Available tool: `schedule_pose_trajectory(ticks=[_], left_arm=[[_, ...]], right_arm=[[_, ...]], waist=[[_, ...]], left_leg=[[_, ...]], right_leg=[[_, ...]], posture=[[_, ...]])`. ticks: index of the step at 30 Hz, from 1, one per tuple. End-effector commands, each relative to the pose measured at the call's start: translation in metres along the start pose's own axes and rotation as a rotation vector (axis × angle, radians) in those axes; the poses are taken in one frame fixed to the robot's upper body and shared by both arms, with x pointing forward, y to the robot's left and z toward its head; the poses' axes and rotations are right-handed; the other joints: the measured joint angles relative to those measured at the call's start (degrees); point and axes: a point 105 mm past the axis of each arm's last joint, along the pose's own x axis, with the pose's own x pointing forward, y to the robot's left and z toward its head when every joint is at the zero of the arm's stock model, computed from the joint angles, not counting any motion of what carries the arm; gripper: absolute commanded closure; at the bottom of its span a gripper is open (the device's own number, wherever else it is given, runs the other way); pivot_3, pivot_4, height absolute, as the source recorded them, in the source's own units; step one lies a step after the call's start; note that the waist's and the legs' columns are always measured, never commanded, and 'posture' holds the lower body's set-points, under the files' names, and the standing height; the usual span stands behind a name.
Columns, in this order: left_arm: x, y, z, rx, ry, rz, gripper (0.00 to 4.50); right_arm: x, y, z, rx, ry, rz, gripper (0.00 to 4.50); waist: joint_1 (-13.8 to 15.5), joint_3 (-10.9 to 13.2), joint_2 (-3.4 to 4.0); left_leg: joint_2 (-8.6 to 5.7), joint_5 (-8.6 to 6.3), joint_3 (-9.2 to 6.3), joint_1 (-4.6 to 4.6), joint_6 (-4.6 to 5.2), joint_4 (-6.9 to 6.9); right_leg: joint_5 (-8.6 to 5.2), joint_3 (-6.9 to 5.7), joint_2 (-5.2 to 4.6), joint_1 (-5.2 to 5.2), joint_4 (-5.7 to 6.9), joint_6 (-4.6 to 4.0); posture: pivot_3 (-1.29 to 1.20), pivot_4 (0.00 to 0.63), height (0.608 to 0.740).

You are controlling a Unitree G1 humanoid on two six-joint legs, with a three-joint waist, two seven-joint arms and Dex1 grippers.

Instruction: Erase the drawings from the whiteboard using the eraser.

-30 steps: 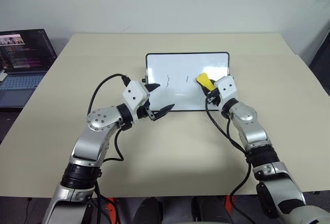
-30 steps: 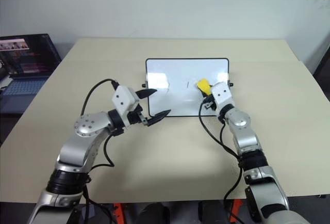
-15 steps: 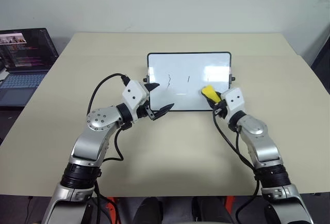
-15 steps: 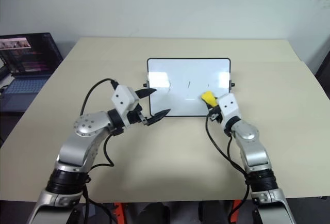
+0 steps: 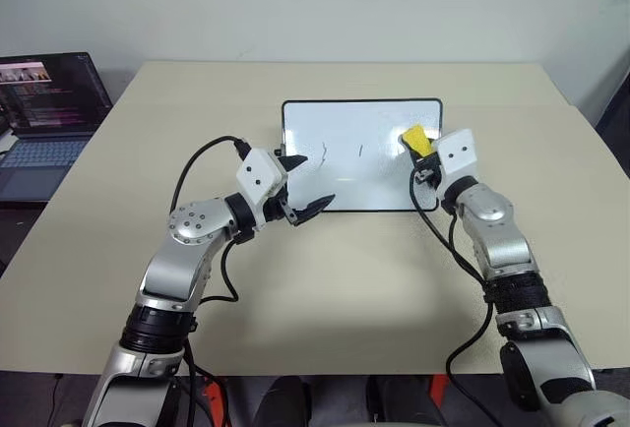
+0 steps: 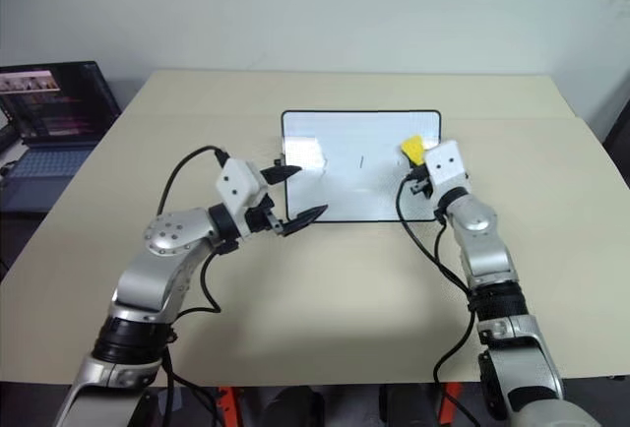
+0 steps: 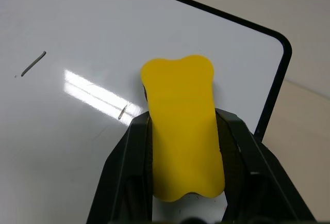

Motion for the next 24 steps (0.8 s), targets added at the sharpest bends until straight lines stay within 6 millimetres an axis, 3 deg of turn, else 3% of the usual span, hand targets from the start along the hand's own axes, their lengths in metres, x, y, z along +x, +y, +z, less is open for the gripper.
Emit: schedule_pose_trajectory(ticks=[1, 24], left_arm=[[0.0, 0.003, 0.016, 0.045, -0.049, 0.003, 0.0], [-0.004, 0.003, 0.016, 0.047, -0.043, 0.022, 0.0]], right_arm=[[0.002, 0.006, -0.017, -0.014, 0.057, 0.024, 3.16], [-0.039, 0.043, -0.037, -0.001, 0.127, 0.154, 3.16]], waist=[[-0.07, -0.01, -0.01], [0.13, -0.02, -0.02]], left_leg=[[0.0, 0.0, 0.01, 0.05, 0.01, 0.02], [0.01, 0.05, -0.04, 0.12, 0.09, 0.04]], right_leg=[[0.01, 0.02, 0.0, 0.02, 0.04, 0.01], [0.11, -0.03, 0.01, 0.1, 0.07, 0.0]], posture=[[0.0, 0.15, 0.74], [0.0, 0.15, 0.74]])
